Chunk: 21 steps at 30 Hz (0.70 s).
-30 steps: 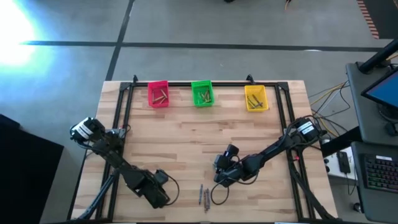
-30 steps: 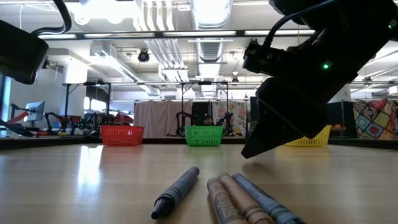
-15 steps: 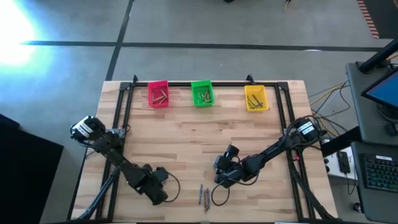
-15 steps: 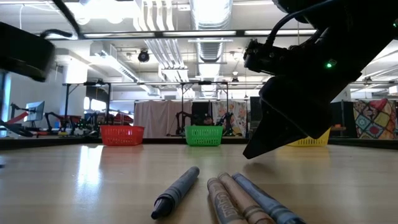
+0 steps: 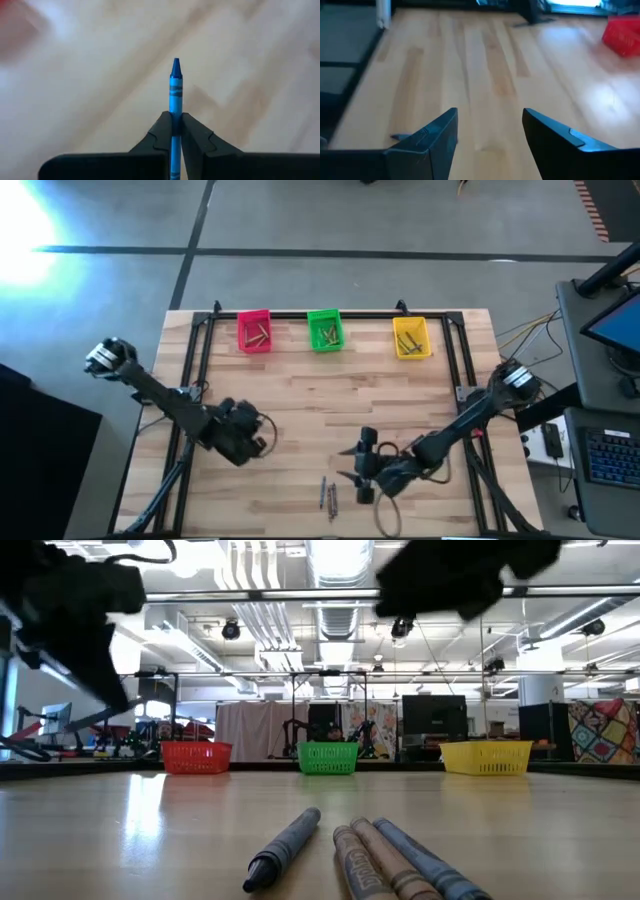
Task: Sort crayons
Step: Put the blue crayon into the red basket
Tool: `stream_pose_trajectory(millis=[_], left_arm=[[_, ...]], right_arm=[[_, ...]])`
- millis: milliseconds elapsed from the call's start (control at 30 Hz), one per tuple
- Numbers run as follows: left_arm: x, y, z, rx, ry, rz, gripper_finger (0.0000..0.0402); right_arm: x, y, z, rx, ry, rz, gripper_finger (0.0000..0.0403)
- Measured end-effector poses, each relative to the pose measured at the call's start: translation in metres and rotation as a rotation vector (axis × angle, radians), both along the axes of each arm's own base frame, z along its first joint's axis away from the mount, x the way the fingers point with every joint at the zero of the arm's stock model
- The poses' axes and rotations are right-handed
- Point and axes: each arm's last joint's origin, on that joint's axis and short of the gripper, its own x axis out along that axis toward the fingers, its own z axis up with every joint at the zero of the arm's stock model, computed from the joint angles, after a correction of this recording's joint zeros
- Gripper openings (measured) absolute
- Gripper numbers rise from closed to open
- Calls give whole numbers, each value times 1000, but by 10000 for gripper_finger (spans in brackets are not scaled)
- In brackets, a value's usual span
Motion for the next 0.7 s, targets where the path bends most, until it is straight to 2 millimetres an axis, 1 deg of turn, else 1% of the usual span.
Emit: stream_pose_trajectory(millis=[67, 133, 167, 233, 333, 433, 567, 700], left_arm=[[-7, 13, 5, 65, -82, 22, 1], [-10, 26, 7, 111, -176, 55, 1], [-12, 32, 5, 127, -216, 65, 1], [-12, 42, -3, 164, -290, 65, 0], [-10, 58, -18, 201, -396, 68, 0], [-11, 75, -30, 246, -461, 106, 0], [-14, 103, -34, 299, -505, 162, 0], [-12, 132, -25, 300, -534, 155, 0]], right_arm=[[-2, -1, 7, -11, -31, 16, 214], [-2, -7, 5, -15, -23, -2, 214], [-1, -10, 1, -5, -16, -20, 214], [1, -17, -10, 25, 0, -63, 214], [5, -25, -33, 67, 42, -129, 214], [7, -26, -45, 105, 61, -155, 214], [10, -23, -41, 142, 30, -115, 214], [10, -23, -36, 124, 13, -91, 214]])
